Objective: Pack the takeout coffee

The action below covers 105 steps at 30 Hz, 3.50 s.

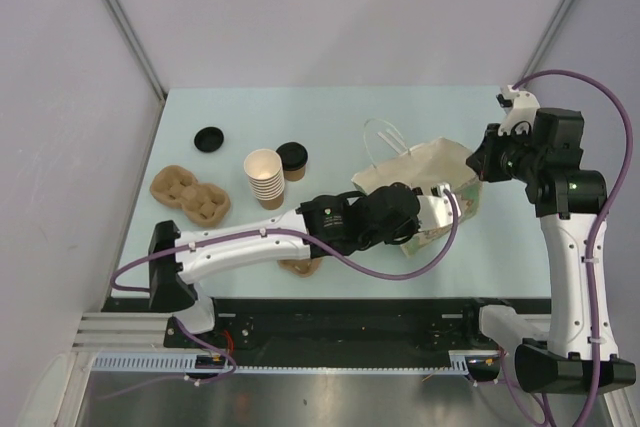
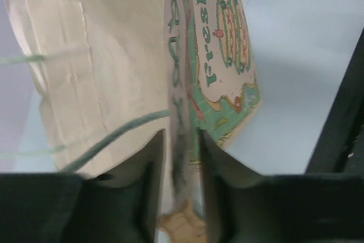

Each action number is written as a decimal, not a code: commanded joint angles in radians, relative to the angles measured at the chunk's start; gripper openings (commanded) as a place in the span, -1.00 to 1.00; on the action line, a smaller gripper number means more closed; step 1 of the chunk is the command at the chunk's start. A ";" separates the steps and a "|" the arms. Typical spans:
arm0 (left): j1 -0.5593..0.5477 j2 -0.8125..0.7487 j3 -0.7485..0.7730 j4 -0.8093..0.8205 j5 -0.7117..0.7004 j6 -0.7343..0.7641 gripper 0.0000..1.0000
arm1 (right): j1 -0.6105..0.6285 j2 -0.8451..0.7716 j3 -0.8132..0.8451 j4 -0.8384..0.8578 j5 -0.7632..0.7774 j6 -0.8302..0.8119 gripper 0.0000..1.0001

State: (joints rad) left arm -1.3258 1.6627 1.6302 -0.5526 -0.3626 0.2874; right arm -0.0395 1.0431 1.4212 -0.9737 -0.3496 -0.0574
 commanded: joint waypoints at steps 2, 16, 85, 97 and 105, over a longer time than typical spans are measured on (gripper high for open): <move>-0.007 -0.053 0.068 -0.050 0.075 -0.007 0.18 | 0.006 -0.028 0.002 0.049 -0.057 -0.073 -1.00; 0.540 -0.413 0.015 -0.240 0.780 0.088 0.99 | -0.222 -0.060 -0.002 0.012 -0.457 -0.271 -1.00; 0.712 0.381 0.218 -0.650 0.896 0.785 -1.00 | -0.459 0.014 0.028 -0.321 -0.831 -0.607 -1.00; 0.764 0.177 0.500 -0.796 0.952 0.541 -1.00 | -0.243 -0.046 -0.042 -0.056 -0.747 -0.273 -1.00; 0.850 0.036 0.631 -0.695 0.794 0.316 -1.00 | -0.041 -0.046 -0.085 0.102 -0.576 -0.079 -1.00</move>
State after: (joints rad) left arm -0.5087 1.7771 2.1876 -1.3006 0.5190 0.7654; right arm -0.1543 0.9981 1.3506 -1.0008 -1.0306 -0.2672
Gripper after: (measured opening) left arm 0.009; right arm 0.009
